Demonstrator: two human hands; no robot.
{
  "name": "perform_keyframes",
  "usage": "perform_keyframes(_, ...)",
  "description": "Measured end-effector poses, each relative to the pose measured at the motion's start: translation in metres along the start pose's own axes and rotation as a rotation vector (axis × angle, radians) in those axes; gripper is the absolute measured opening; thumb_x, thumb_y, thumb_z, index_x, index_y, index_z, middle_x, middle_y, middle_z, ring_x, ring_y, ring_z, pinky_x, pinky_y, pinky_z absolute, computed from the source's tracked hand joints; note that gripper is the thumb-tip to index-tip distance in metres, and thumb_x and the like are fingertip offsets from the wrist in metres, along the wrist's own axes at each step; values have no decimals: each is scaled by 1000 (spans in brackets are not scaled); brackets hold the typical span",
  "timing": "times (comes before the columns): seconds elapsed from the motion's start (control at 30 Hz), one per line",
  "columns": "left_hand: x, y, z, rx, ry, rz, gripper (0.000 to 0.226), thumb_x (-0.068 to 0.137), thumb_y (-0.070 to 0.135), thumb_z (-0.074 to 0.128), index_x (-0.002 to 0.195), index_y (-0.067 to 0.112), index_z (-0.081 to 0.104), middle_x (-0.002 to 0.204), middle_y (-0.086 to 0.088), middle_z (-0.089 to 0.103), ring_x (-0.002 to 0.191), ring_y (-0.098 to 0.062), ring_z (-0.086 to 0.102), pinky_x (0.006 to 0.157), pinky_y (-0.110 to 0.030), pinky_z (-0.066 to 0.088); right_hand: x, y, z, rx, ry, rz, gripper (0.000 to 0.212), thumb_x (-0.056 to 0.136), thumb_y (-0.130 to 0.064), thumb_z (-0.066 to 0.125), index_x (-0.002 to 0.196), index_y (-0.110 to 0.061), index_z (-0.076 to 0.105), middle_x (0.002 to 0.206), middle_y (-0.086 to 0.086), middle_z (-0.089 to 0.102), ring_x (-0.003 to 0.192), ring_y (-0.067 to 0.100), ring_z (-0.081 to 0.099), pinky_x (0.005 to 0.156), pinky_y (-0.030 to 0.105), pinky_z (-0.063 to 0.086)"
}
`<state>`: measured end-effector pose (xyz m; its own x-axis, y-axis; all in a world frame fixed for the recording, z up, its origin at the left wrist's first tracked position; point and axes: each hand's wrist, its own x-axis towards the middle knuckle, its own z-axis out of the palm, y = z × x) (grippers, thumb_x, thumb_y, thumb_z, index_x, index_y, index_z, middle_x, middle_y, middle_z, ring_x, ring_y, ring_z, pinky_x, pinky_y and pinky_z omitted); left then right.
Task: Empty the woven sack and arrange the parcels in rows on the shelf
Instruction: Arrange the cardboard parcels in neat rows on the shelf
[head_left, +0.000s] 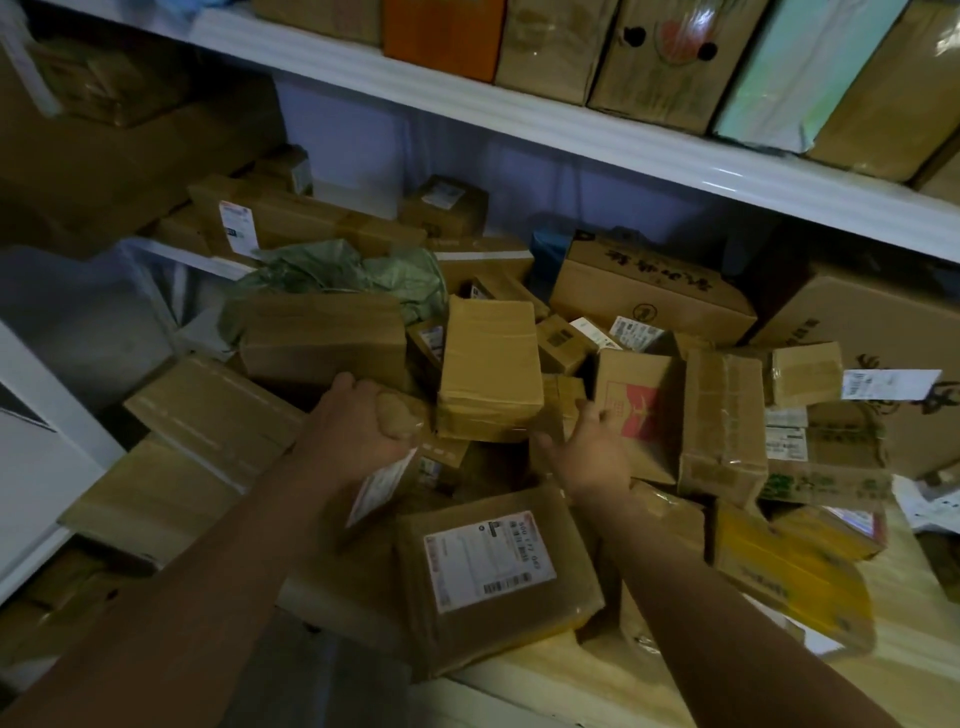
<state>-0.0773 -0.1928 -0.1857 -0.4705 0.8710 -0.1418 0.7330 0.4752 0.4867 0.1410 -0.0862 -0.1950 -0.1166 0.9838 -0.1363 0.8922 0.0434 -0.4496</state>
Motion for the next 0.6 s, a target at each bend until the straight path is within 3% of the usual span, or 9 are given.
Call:
perform_keyframes(0.1, -7, -5, 7, 15, -55, -2, 87, 56, 36, 86, 126, 15, 40, 128, -8, 38, 115, -28, 47, 93, -43, 47, 13, -38, 1, 74, -20, -85, 91, 75, -59, 66, 148, -28, 21, 154, 10, 19, 141, 33, 23, 112, 55, 28)
perform_keyframes(0.3, -8, -4, 31, -6, -218, -32, 93, 55, 36, 86, 130, 19, 35, 142, -6, 28, 131, -29, 33, 99, -48, 44, 35, -100, 33, -127, -135, 15, 123, 56, -85, 58, 152, -28, 3, 159, 11, -18, 144, 39, -17, 105, 76, 6)
perform_keyframes(0.37, -5, 3, 37, 22, -271, -43, 96, 60, 38, 84, 137, 19, 30, 146, -7, 23, 137, -32, 26, 102, -47, 41, 40, -111, 41, -154, -181, 80, 128, 53, -88, 56, 152, -25, 4, 158, 12, -21, 143, 41, -19, 103, 78, 7)
perform_keyframes(0.5, 6, 2, 46, -50, -233, -63, 84, 64, 47, 79, 129, 15, 38, 140, -7, 30, 129, -26, 36, 83, -33, 36, 51, -113, 49, -172, -212, 140, 130, 53, -80, 66, 152, -26, 1, 157, 12, -24, 143, 42, -19, 101, 80, 10)
perform_keyframes(0.6, 15, -3, 45, -145, -285, -98, 85, 65, 53, 76, 130, 13, 39, 141, -9, 32, 128, -27, 38, 89, -35, 41, 57, -102, 49, -87, -201, 165, 119, 60, -67, 73, 150, -32, 3, 158, 10, -20, 144, 42, -8, 103, 73, 21)
